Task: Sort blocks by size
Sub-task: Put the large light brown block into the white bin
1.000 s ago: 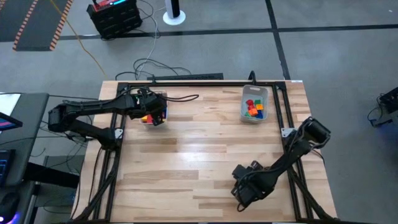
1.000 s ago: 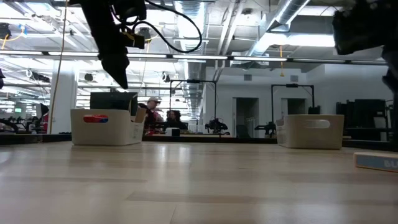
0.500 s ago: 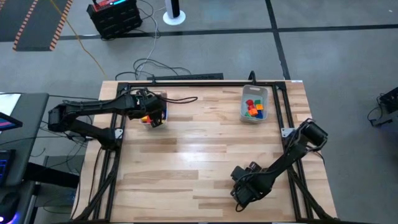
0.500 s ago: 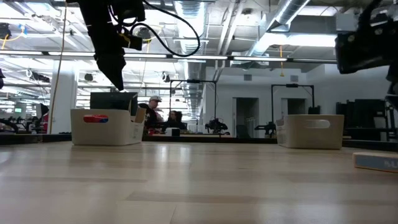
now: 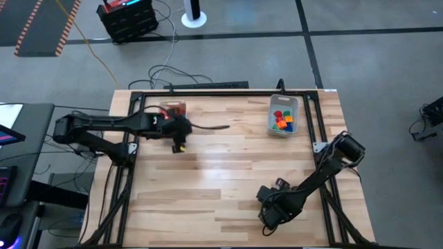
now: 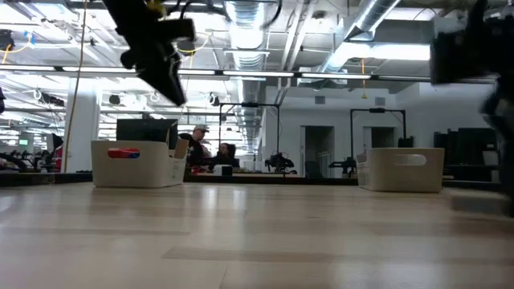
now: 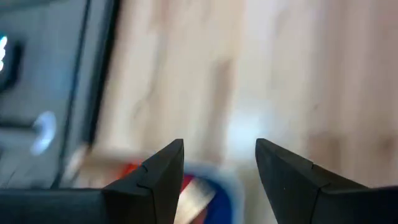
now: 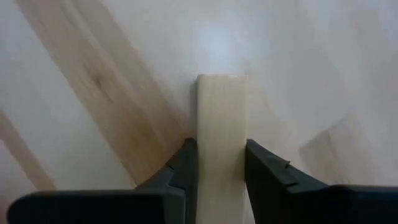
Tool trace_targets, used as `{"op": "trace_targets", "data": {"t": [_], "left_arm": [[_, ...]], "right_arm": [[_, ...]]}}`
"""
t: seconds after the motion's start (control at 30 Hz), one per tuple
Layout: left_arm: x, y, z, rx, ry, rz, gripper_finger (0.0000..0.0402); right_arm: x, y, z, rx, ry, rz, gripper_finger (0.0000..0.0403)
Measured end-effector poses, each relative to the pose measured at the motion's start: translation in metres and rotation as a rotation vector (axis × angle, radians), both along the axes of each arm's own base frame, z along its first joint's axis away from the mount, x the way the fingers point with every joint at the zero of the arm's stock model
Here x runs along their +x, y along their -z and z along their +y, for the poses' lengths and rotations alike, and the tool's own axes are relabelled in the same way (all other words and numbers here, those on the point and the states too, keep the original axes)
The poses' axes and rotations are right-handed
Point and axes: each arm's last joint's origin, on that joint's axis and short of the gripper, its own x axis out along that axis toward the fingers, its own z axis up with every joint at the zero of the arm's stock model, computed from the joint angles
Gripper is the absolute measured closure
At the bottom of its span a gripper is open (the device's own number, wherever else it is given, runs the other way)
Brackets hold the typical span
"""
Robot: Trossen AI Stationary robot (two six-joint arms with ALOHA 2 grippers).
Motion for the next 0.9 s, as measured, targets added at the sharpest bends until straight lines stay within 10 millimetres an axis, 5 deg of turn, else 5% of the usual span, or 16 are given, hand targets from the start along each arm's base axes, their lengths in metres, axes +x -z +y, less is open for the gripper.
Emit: {"op": "trace_targets", "data": {"t": [0.27,0.47,0.9], "left_arm": [[0.024,0.014,-0.034,-0.133,0.275,-0.331,0.0207],[0.028,0.025,-0.058,-0.16,0.359,-0.539,0.0207],[0.024,0.022,-0.094,-0.233,0.48,-0.778,0.0207]], "right_arm": [[0.005,-0.044,-0.016,-0.286,-0.104,-0.309,0.0282],[0.026,-0.059,-0.026,-0.517,-0.111,-0.515,0.0282],[0.089,-0.085,-0.058,-0.495,-0.304,-0.665,0.0276]]}}
